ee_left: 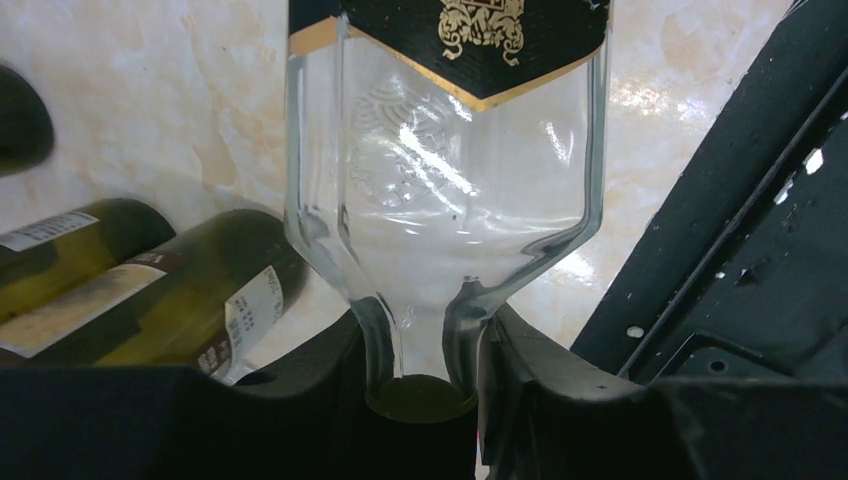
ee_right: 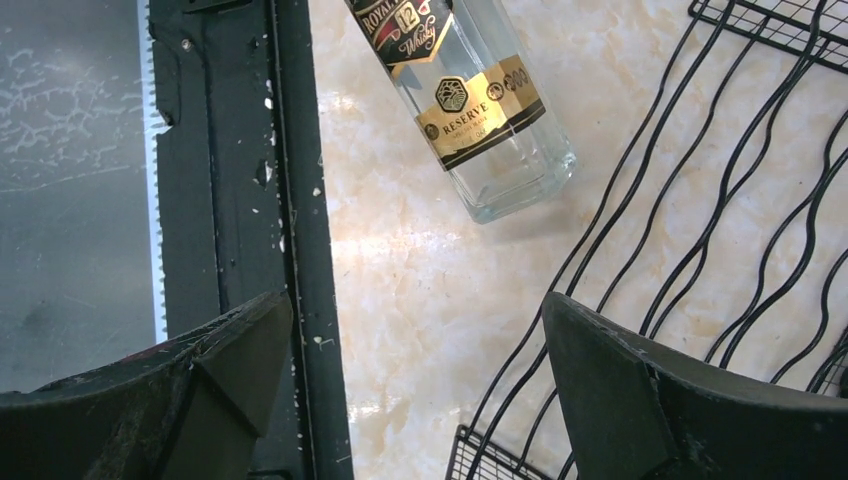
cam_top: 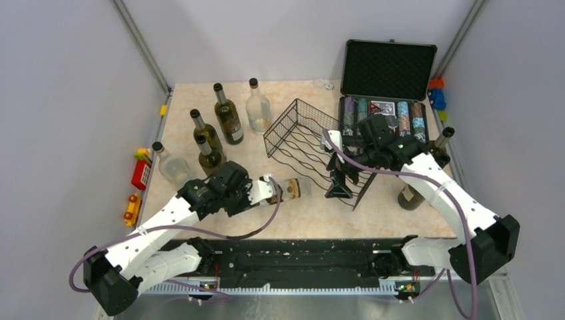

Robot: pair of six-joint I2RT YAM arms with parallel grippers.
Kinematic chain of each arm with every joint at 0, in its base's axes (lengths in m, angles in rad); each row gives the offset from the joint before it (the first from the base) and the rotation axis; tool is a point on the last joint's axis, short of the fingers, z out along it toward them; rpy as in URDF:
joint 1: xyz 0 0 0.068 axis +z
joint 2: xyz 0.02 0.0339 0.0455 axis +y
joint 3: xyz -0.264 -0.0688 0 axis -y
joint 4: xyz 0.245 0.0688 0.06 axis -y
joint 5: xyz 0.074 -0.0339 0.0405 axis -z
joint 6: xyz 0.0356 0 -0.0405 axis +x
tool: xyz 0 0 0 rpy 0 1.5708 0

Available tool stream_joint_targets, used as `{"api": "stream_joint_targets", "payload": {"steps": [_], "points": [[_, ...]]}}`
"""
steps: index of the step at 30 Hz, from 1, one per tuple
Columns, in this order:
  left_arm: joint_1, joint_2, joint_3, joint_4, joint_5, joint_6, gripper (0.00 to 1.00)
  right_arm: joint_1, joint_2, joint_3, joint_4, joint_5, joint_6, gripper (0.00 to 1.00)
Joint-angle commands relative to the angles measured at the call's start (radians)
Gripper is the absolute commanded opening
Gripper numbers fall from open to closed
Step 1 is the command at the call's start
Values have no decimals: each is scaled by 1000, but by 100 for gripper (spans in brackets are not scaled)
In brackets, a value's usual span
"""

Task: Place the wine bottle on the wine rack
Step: Pick up the wine bottle from the center of the board.

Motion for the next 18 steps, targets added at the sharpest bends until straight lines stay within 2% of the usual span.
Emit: {"api": "stream_joint_targets", "payload": {"steps": [1,11,18], "points": [[8,-43,-17,232,49,-118,0,-12,-35,27,6,-4,-18,99],[18,-73,-125,375,29,-259,0,-20,-70,-30,50,-7,-6,99],[56,-82,-152,395,90,-300,0,-23,-96,-61,70,0,-4,99]]}}
